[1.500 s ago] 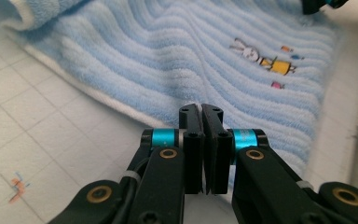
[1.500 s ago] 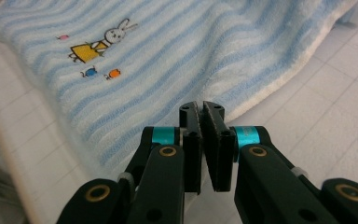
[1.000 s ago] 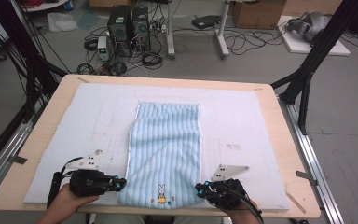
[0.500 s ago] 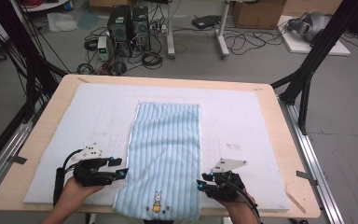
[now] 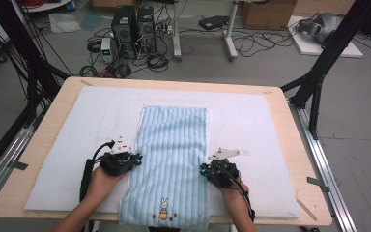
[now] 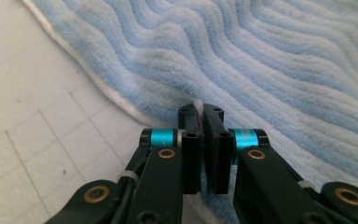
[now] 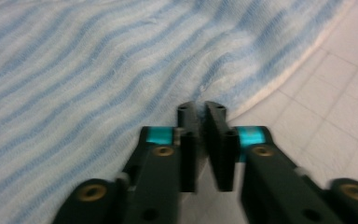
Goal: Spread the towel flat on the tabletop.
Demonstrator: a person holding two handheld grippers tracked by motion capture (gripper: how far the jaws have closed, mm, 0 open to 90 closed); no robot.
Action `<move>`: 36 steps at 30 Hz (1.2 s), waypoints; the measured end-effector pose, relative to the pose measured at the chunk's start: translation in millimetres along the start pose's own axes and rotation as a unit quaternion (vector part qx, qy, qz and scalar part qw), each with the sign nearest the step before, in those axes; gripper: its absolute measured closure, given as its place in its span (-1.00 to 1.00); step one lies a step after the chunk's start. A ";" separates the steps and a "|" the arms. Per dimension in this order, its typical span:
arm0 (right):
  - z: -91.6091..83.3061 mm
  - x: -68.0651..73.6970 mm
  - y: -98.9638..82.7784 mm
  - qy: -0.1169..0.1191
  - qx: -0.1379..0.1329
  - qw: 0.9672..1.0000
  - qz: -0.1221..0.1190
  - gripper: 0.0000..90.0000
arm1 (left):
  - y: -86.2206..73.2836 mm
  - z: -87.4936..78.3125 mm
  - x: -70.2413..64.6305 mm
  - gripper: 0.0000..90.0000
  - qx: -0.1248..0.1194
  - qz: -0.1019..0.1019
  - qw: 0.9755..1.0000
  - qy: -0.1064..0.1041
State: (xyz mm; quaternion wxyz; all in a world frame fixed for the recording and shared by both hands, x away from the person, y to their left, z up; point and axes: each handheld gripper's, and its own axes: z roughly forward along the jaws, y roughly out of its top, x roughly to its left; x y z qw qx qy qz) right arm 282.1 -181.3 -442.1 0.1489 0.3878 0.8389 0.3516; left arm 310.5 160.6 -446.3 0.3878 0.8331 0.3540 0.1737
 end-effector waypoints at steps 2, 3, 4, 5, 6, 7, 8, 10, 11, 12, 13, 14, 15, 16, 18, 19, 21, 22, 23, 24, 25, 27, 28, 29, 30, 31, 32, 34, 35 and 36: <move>1.3 0.9 2.4 -0.014 -0.001 1.000 -0.004 0.91 | 3.6 2.4 2.7 0.93 0.001 0.000 1.000 0.027; 1.9 0.7 2.6 -0.020 -0.001 1.000 -0.007 0.90 | 3.9 3.5 5.8 0.93 -0.004 -0.009 0.999 0.035; 2.0 1.1 2.7 -0.032 -0.003 0.999 -0.009 0.90 | 3.7 4.6 8.9 0.92 -0.005 -0.021 0.999 0.031; 2.3 1.0 2.6 -0.035 -0.003 0.999 -0.009 0.89 | 3.2 5.7 10.4 0.91 -0.007 -0.020 0.999 0.031; 2.9 1.1 2.6 -0.037 -0.005 0.999 -0.009 0.87 | 3.0 6.4 10.3 0.89 -0.010 -0.010 0.999 0.035; 3.3 1.1 2.7 -0.041 -0.006 0.999 -0.011 0.81 | 3.0 6.8 10.6 0.84 -0.013 -0.003 0.999 0.042; 3.1 0.5 3.0 -0.044 -0.008 0.999 -0.012 0.77 | 3.2 7.0 12.5 0.75 -0.017 -0.006 0.999 0.048; 3.1 -2.4 3.7 -0.045 -0.017 0.999 -0.007 0.69 | 3.3 6.9 18.4 0.60 -0.030 -0.032 0.998 0.040; 2.5 -4.4 4.3 -0.041 -0.024 0.999 0.000 0.56 | 3.4 6.3 20.1 0.47 -0.035 -0.046 0.998 0.038; 1.1 -6.6 5.0 -0.040 -0.032 0.999 0.008 0.48 | 3.3 5.2 21.8 0.31 -0.041 -0.053 0.997 0.033; -0.7 -8.2 5.6 -0.039 -0.044 0.998 0.017 0.44 | 3.2 4.6 23.1 0.19 -0.048 -0.056 0.997 0.026; -1.9 -9.6 6.6 -0.038 -0.051 0.998 0.019 0.36 | 3.3 3.7 24.5 0.15 -0.054 -0.054 0.997 0.024; -2.4 -11.5 7.8 -0.042 -0.054 0.997 0.020 0.31 | 3.9 3.3 26.1 0.12 -0.059 -0.052 0.997 0.023; -2.4 -13.7 9.4 -0.044 -0.059 0.997 0.027 0.22 | 5.2 3.2 28.3 0.10 -0.063 -0.053 0.996 0.022; -1.5 -19.2 13.4 -0.045 -0.068 0.996 0.041 0.18 | 8.5 3.0 33.5 0.09 -0.076 -0.061 0.995 0.016; -0.8 -21.9 15.6 -0.045 -0.073 0.995 0.044 0.18 | 11.4 2.8 36.4 0.12 -0.074 -0.066 0.995 0.012; 1.0 -27.8 21.1 -0.046 -0.081 0.995 0.048 0.20 | 18.1 2.8 42.2 0.23 -0.084 -0.078 0.993 0.004; 1.8 -31.0 24.0 -0.048 -0.086 0.994 0.052 0.21 | 21.6 2.5 45.5 0.23 -0.093 -0.082 0.992 0.003; 2.7 -34.7 27.1 -0.049 -0.088 0.993 0.054 0.21 | 25.3 3.1 49.3 0.22 -0.099 -0.087 0.991 -0.002; 3.9 -38.6 30.1 -0.048 -0.089 0.993 0.059 0.21 | 28.8 4.7 53.4 0.21 -0.102 -0.093 0.990 -0.006; 5.3 -42.6 32.8 -0.048 -0.090 0.993 0.060 0.21 | 31.9 7.4 58.5 0.18 -0.100 -0.097 0.990 -0.012; 8.2 -49.1 37.6 -0.048 -0.090 0.993 0.066 0.21 | 35.6 16.7 68.2 0.13 -0.097 -0.115 0.988 -0.026; 9.3 -51.4 39.3 -0.046 -0.089 0.993 0.068 0.21 | 37.4 21.7 73.3 0.11 -0.091 -0.117 0.989 -0.031; 10.3 -52.8 40.7 -0.044 -0.089 0.993 0.071 0.21 | 39.9 25.9 78.3 0.11 -0.087 -0.119 0.989 -0.029; 10.6 -53.4 41.5 -0.043 -0.088 0.993 0.071 0.21 | 42.4 29.8 83.7 0.11 -0.091 -0.126 0.987 -0.026; 10.7 -53.5 41.9 -0.040 -0.091 0.993 0.069 0.20 | 45.2 33.6 89.5 0.11 -0.093 -0.135 0.986 -0.022; 10.3 -53.3 41.9 -0.037 -0.091 0.993 0.069 0.20 | 48.0 37.5 94.9 0.11 -0.093 -0.141 0.985 -0.017; 8.8 -52.3 41.8 -0.034 -0.093 0.993 0.066 0.20 | 53.7 47.0 104.1 0.11 -0.086 -0.146 0.986 -0.011; 7.7 -51.5 41.7 -0.032 -0.095 0.993 0.066 0.19 | 55.9 52.4 108.1 0.14 -0.078 -0.145 0.986 -0.006; 6.9 -51.0 41.9 -0.029 -0.096 0.993 0.066 0.19 | 57.9 58.0 111.2 0.17 -0.070 -0.147 0.987 -0.003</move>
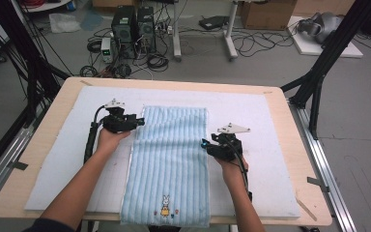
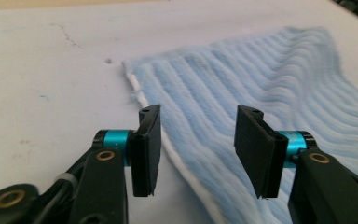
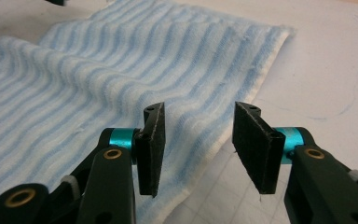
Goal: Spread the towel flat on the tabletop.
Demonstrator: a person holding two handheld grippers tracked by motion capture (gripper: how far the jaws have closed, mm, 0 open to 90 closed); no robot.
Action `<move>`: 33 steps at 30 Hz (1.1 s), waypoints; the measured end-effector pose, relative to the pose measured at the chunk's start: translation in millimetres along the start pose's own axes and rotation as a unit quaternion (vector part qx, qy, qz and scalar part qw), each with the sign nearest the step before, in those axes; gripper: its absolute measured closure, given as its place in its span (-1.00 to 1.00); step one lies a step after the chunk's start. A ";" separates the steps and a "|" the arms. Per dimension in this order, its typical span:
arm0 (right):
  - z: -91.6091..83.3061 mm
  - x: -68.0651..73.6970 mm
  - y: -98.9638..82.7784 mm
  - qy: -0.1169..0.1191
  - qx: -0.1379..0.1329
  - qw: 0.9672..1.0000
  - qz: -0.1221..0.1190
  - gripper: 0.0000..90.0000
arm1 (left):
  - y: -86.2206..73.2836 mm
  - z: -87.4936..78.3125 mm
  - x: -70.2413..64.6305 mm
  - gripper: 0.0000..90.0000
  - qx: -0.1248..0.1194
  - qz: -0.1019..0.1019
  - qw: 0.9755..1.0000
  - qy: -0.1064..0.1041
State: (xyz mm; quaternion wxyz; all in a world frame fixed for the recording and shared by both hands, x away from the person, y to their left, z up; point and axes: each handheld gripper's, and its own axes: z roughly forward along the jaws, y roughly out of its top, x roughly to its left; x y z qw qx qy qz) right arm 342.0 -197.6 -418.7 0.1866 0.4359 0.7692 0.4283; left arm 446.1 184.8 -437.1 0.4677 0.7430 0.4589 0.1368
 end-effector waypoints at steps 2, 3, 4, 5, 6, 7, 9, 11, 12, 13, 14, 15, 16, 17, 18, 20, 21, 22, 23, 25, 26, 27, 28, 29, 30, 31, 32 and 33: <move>-0.6 0.0 0.1 0.003 -0.003 1.000 -0.001 0.18 | 2.3 9.6 4.0 0.24 0.007 0.002 1.000 0.013; -1.0 0.1 0.1 0.004 -0.004 1.000 0.000 0.18 | 3.0 14.3 4.9 0.28 0.012 0.001 1.000 0.020; -1.3 -0.1 0.0 0.006 -0.005 1.000 -0.002 0.17 | 3.8 18.5 5.6 0.30 0.018 0.004 1.000 0.023; -1.7 0.0 -0.1 0.007 -0.004 1.000 -0.002 0.17 | 4.2 22.5 4.8 0.31 0.021 0.010 0.999 0.029; -2.1 0.0 -0.3 0.007 -0.004 1.000 -0.002 0.17 | 4.2 26.6 3.1 0.32 0.025 0.019 0.999 0.034; -2.4 -0.1 -0.7 0.008 -0.004 1.000 -0.003 0.17 | 4.2 30.5 1.2 0.31 0.030 0.029 0.998 0.037; -3.2 -0.5 -1.2 0.009 -0.005 1.000 -0.005 0.17 | 4.4 35.3 -5.2 0.35 0.038 0.061 0.996 0.060; -3.5 -1.6 -2.0 0.010 -0.005 1.000 -0.005 0.16 | 4.8 37.9 -10.2 0.58 0.038 0.090 0.993 0.065; -3.5 -2.3 -2.4 0.009 -0.003 1.000 -0.004 0.15 | 5.0 39.2 -12.2 0.75 0.039 0.103 0.992 0.067; -3.2 -3.3 -2.6 0.010 -0.003 1.000 -0.002 0.15 | 5.6 40.8 -14.2 0.86 0.040 0.112 0.990 0.073; -3.0 -4.0 -2.7 0.010 -0.003 1.000 0.000 0.15 | 6.9 42.2 -14.9 0.89 0.042 0.117 0.989 0.085; -2.6 -4.4 -2.7 0.010 -0.004 1.000 0.002 0.15 | 8.7 43.9 -14.6 0.90 0.043 0.110 0.988 0.101; -2.1 -4.5 -2.7 0.010 -0.004 1.000 0.003 0.15 | 10.6 45.8 -13.5 0.91 0.043 0.106 0.986 0.118; -1.3 -4.7 -2.6 0.011 -0.003 1.000 0.003 0.15 | 12.3 47.8 -11.7 0.91 0.042 0.104 0.985 0.130; -0.6 -4.9 -2.6 0.010 -0.004 1.000 0.003 0.15 | 13.9 50.0 -9.4 0.91 0.041 0.100 0.985 0.136; 1.1 -5.7 -2.6 0.008 -0.006 1.000 0.005 0.15 | 17.0 53.1 -5.8 0.89 0.040 0.092 0.986 0.135; 2.1 -6.4 -2.6 0.007 -0.007 1.000 0.009 0.15 | 17.3 53.5 -4.6 0.85 0.037 0.091 0.986 0.133; 3.7 -7.9 -2.3 0.006 -0.008 1.000 0.010 0.15 | 17.3 52.8 -3.5 0.69 0.031 0.089 0.987 0.134; 5.2 -9.4 -1.7 0.004 -0.008 1.000 0.013 0.15 | 17.7 51.3 -2.0 0.40 0.028 0.080 0.987 0.136; 8.4 -14.3 2.0 0.001 -0.012 1.000 0.015 0.15 | 18.9 45.9 1.8 0.16 0.023 0.056 0.990 0.125; 9.9 -17.3 5.3 -0.004 -0.015 1.000 0.018 0.16 | 19.5 42.7 3.4 0.10 0.022 0.048 0.992 0.115; 12.0 -21.3 9.9 -0.008 -0.018 1.000 0.023 0.16 | 19.9 39.4 4.4 0.07 0.022 0.041 0.994 0.103; 14.7 -25.6 15.4 -0.011 -0.022 0.999 0.027 0.16 | 20.0 36.0 5.0 0.06 0.021 0.038 0.995 0.094; 17.6 -29.9 21.6 -0.016 -0.024 0.999 0.030 0.16 | 19.6 33.1 4.6 0.04 0.017 0.034 0.996 0.086; 21.7 -34.6 28.5 -0.020 -0.021 0.999 0.032 0.15 | 19.2 30.5 4.2 0.02 0.017 0.032 0.996 0.078; 26.3 -38.7 35.1 -0.024 -0.023 0.999 0.033 0.15 | 18.7 28.3 4.0 0.00 0.019 0.030 0.997 0.070; 31.9 -43.0 41.5 -0.026 -0.021 0.999 0.034 0.15 | 17.6 25.8 3.3 -0.03 0.014 0.027 0.997 0.065; 38.4 -47.1 47.9 -0.031 -0.016 0.999 0.036 0.13 | 15.9 23.0 2.3 -0.05 0.006 0.027 0.998 0.064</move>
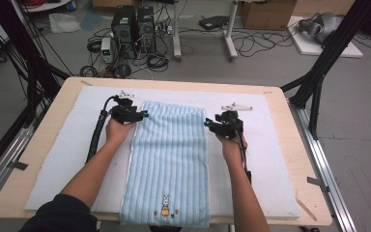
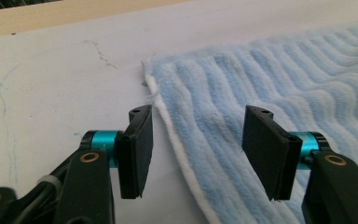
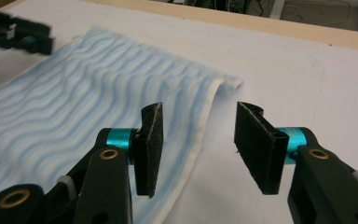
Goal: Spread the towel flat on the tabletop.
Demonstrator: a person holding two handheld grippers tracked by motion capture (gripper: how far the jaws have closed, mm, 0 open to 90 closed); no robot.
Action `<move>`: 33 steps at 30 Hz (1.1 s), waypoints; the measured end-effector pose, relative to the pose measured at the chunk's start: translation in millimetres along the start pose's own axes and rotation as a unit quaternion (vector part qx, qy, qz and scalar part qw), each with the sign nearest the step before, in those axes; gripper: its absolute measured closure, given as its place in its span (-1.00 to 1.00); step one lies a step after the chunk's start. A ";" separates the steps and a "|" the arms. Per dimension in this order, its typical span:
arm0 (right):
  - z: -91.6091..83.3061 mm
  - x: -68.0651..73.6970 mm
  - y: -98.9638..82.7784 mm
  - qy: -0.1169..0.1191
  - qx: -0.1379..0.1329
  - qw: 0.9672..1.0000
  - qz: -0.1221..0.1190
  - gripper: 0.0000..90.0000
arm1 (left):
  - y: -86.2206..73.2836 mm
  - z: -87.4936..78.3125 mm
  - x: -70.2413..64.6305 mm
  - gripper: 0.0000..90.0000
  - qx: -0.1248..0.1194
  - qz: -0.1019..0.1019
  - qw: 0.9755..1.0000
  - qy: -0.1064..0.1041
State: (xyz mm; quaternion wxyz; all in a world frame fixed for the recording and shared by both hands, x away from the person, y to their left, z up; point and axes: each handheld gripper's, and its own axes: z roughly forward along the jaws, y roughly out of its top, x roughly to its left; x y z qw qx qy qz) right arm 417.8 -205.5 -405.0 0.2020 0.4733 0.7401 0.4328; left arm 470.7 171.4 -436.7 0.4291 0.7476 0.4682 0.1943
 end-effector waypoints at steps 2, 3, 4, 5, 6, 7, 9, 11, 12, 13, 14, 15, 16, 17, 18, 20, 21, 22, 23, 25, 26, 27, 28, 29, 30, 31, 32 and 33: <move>13.4 -5.1 11.3 -0.016 0.006 1.000 -0.002 0.13 | -3.0 -4.3 -1.4 -0.07 0.002 0.004 1.000 -0.008; 19.7 -7.8 15.7 -0.023 0.002 1.000 -0.002 0.12 | -4.7 -5.9 -2.5 -0.08 0.003 0.008 1.000 -0.009; 26.2 -10.5 19.7 -0.023 0.005 1.000 0.007 0.11 | -6.0 -7.8 -2.9 -0.08 0.003 0.012 1.000 -0.011; 33.0 -12.7 22.7 -0.022 0.003 1.000 0.010 0.11 | -7.1 -9.2 -2.9 -0.08 0.003 0.010 1.000 -0.015; 39.8 -14.7 25.5 -0.020 0.009 1.000 0.015 0.09 | -8.1 -11.0 -2.9 -0.08 0.001 0.008 1.000 -0.018; 46.8 -15.8 28.0 -0.023 0.019 0.999 0.014 0.09 | -9.2 -12.6 -2.8 -0.08 -0.004 0.009 1.000 -0.017; 58.9 -15.9 30.6 -0.028 0.037 0.999 0.008 0.07 | -11.0 -15.8 -1.1 -0.08 -0.003 0.008 1.000 -0.021; 69.0 -14.5 32.3 -0.032 0.051 0.998 0.009 0.06 | -12.5 -19.2 0.8 -0.08 -0.003 0.005 1.000 -0.022; 73.7 -13.0 32.7 -0.031 0.057 0.998 0.004 0.05 | -12.9 -20.6 1.8 -0.06 -0.001 0.000 1.000 -0.022; 78.6 -11.2 32.5 -0.028 0.066 0.997 0.001 0.05 | -13.4 -22.2 2.8 -0.05 0.001 -0.001 1.000 -0.021; 83.4 -9.7 31.6 -0.029 0.076 0.997 -0.005 0.05 | -14.6 -23.8 3.3 -0.05 -0.002 -0.001 1.000 -0.019; 87.5 -8.3 30.0 -0.029 0.083 0.996 -0.009 0.05 | -15.4 -24.9 3.9 -0.05 -0.001 -0.002 1.000 -0.019; 91.5 -7.8 27.7 -0.030 0.091 0.995 -0.013 0.06 | -16.2 -25.9 4.6 -0.05 0.001 -0.002 1.000 -0.019; 95.0 -7.9 24.8 -0.030 0.102 0.994 -0.013 0.10 | -17.0 -26.5 4.7 -0.05 -0.001 -0.005 1.000 -0.018; 98.0 -7.8 22.2 -0.030 0.116 0.993 -0.010 0.13 | -17.9 -27.6 5.6 -0.05 -0.002 -0.002 1.000 -0.016; 98.3 -7.1 22.0 -0.040 0.112 0.993 -0.015 0.44 | -19.7 -28.9 6.8 -0.04 0.001 -0.006 1.000 -0.015; 98.6 -7.7 22.7 -0.029 0.112 0.993 -0.023 0.78 | -20.5 -29.5 7.3 -0.04 0.002 -0.007 1.000 -0.013; 100.0 -7.1 23.3 -0.027 0.110 0.993 -0.029 0.86 | -21.4 -30.1 7.2 -0.04 0.000 -0.011 1.000 -0.009; 102.1 -6.2 24.7 -0.029 0.112 0.993 -0.034 0.90 | -22.0 -31.2 7.4 -0.04 0.002 -0.011 1.000 -0.009; 106.6 -4.6 28.3 -0.049 0.110 0.991 -0.055 0.90 | -23.0 -33.6 6.0 -0.04 0.003 -0.013 1.000 -0.003; 108.2 -5.3 29.9 -0.063 0.099 0.991 -0.070 0.90 | -23.2 -35.6 5.6 -0.04 0.003 -0.011 1.000 -0.001; 108.4 -5.6 31.4 -0.076 0.078 0.992 -0.068 0.90 | -23.0 -37.3 4.8 -0.05 0.004 -0.012 1.000 -0.001; 107.6 -6.5 33.4 -0.088 0.056 0.993 -0.058 0.89 | -22.5 -38.8 4.3 -0.06 0.006 -0.011 1.000 -0.001; 106.6 -7.7 34.7 -0.094 0.034 0.994 -0.051 0.86 | -22.0 -40.2 4.0 -0.06 0.004 -0.010 1.000 -0.002; 105.7 -7.8 34.9 -0.096 0.024 0.994 -0.036 0.76 | -21.6 -41.7 3.9 -0.06 -0.001 -0.011 1.000 0.000; 105.7 -8.9 34.0 -0.091 0.025 0.995 -0.024 0.54 | -21.2 -42.6 4.3 -0.06 -0.002 -0.010 1.000 -0.001; 104.8 -9.5 33.0 -0.096 0.029 0.995 -0.013 0.34 | -21.1 -43.0 4.5 -0.06 -0.003 -0.012 1.000 0.001; 102.1 -10.1 32.2 -0.100 0.029 0.995 -0.004 0.24 | -21.2 -42.9 5.2 -0.06 -0.003 -0.013 1.000 0.000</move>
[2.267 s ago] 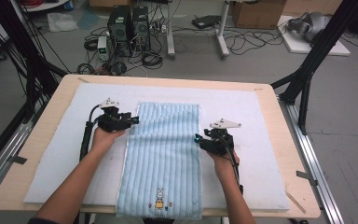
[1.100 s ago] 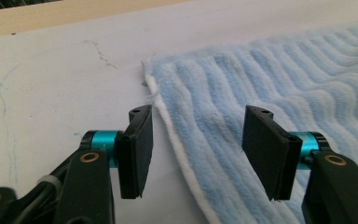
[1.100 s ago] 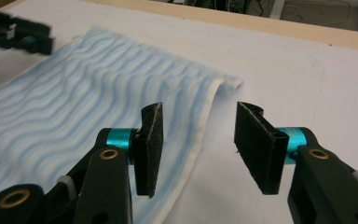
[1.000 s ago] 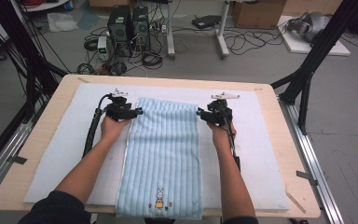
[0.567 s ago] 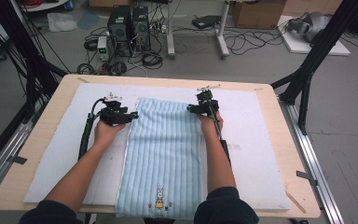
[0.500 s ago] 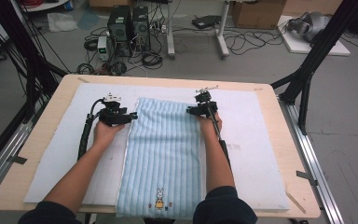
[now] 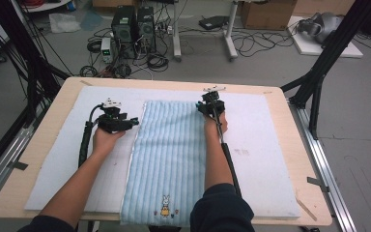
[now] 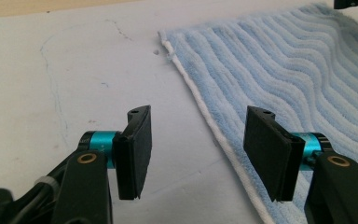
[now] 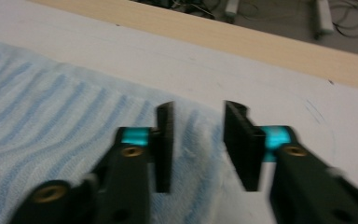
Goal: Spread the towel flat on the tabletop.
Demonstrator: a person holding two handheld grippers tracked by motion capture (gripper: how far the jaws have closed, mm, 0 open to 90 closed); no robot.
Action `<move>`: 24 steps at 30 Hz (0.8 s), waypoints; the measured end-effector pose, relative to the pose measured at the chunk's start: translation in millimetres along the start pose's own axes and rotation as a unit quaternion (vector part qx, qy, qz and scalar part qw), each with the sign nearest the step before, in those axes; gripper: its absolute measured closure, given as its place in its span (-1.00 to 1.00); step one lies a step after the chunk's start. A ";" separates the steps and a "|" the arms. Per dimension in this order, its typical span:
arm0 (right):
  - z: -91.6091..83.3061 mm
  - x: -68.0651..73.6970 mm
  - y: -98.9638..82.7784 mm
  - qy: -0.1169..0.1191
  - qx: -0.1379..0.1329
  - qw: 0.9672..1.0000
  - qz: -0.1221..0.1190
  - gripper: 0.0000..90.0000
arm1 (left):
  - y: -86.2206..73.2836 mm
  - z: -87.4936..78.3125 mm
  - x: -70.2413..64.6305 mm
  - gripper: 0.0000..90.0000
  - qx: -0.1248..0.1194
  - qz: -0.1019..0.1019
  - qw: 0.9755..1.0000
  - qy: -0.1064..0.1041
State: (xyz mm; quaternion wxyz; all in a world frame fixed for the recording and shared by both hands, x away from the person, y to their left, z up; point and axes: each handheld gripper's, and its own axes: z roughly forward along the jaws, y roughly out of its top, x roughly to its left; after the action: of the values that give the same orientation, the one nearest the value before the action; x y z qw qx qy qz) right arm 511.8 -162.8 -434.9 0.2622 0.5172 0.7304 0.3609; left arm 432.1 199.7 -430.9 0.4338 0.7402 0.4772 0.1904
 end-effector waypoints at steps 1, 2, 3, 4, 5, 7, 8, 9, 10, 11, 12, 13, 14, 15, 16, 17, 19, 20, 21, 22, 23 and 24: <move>-4.1 -1.9 -0.8 0.004 -0.004 1.000 0.007 0.21 | -0.2 0.0 0.9 -0.06 0.000 -0.002 1.000 0.000; -9.6 -3.7 -1.4 0.005 -0.011 1.000 0.011 0.17 | -0.5 0.6 2.2 -0.05 -0.004 -0.004 1.000 -0.001; -15.6 -6.1 -2.1 0.010 -0.017 1.000 0.013 0.15 | -0.6 1.3 3.4 -0.04 -0.008 -0.003 1.000 0.004; -21.7 -8.4 -3.4 0.019 -0.019 0.999 0.018 0.13 | -0.4 2.0 4.7 0.01 -0.013 0.003 1.000 0.010; -28.2 -10.6 -5.1 0.022 -0.021 0.999 0.015 0.10 | -0.3 3.4 6.4 0.08 -0.023 0.003 1.000 0.017; -42.3 -14.7 -10.0 0.027 -0.025 0.999 0.011 0.10 | 1.5 8.5 10.5 0.11 -0.033 -0.013 0.999 0.020; -49.2 -17.1 -13.1 0.031 -0.026 0.999 0.013 0.09 | 2.8 12.5 11.7 0.14 -0.029 -0.019 0.999 0.018; -56.3 -19.5 -16.5 0.037 -0.027 0.999 0.016 0.08 | 4.4 16.7 12.1 0.16 -0.024 -0.025 0.999 0.013; -62.9 -22.2 -20.4 0.047 -0.029 0.998 0.023 0.06 | 6.0 20.6 11.5 0.17 -0.026 -0.026 0.999 0.012; -69.2 -24.4 -24.8 0.060 -0.029 0.997 0.031 0.06 | 8.4 24.9 10.3 0.18 -0.024 -0.027 0.999 0.008; -75.1 -25.3 -29.6 0.063 -0.026 0.997 0.030 0.04 | 11.0 30.0 8.7 0.18 -0.019 -0.026 0.999 0.004; -81.0 -26.1 -34.9 0.071 -0.022 0.997 0.026 0.03 | 13.5 35.0 6.9 0.18 -0.016 -0.024 1.000 0.001; -86.6 -26.6 -40.8 0.077 -0.023 0.996 0.024 0.03 | 15.7 40.2 5.3 0.18 -0.013 -0.020 1.000 -0.001; -92.3 -26.4 -46.1 0.081 -0.022 0.996 0.022 0.02 | 17.4 45.7 4.0 0.18 -0.007 -0.020 1.000 0.000; -97.7 -26.5 -51.2 0.084 -0.022 0.996 0.015 0.02 | 18.8 51.2 3.6 0.18 0.003 -0.019 1.000 0.000; -103.1 -26.1 -55.9 0.086 -0.021 0.996 0.008 0.02 | 19.4 56.6 3.3 0.17 0.008 -0.017 1.000 0.002; -114.2 -24.6 -63.8 0.087 -0.017 0.996 -0.006 0.01 | 20.9 65.5 2.7 0.17 0.018 -0.015 1.000 0.009; -119.2 -24.2 -67.6 0.091 -0.019 0.996 -0.009 0.00 | 21.6 69.0 1.4 0.17 0.021 -0.013 1.000 0.011; -123.3 -23.9 -69.7 0.096 -0.010 0.995 -0.011 -0.04 | 23.0 71.5 -0.9 0.18 0.027 -0.004 0.999 0.018; -127.0 -23.0 -71.8 0.096 -0.008 0.995 -0.019 -0.03 | 24.2 73.3 -3.6 0.20 0.025 0.004 1.000 0.016; -130.8 -22.0 -74.3 0.094 -0.014 0.995 -0.025 -0.03 | 24.7 75.1 -7.3 0.38 0.029 0.017 0.999 0.011; -133.1 -21.5 -76.1 0.095 -0.014 0.995 -0.029 -0.03 | 25.2 76.8 -13.2 0.53 0.031 0.042 0.998 0.024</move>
State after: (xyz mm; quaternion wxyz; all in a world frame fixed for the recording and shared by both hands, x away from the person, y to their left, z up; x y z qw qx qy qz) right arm 375.0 -232.7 -415.3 0.2094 0.4559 0.7614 0.4105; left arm 493.0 148.6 -450.7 0.3909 0.7680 0.4614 0.2110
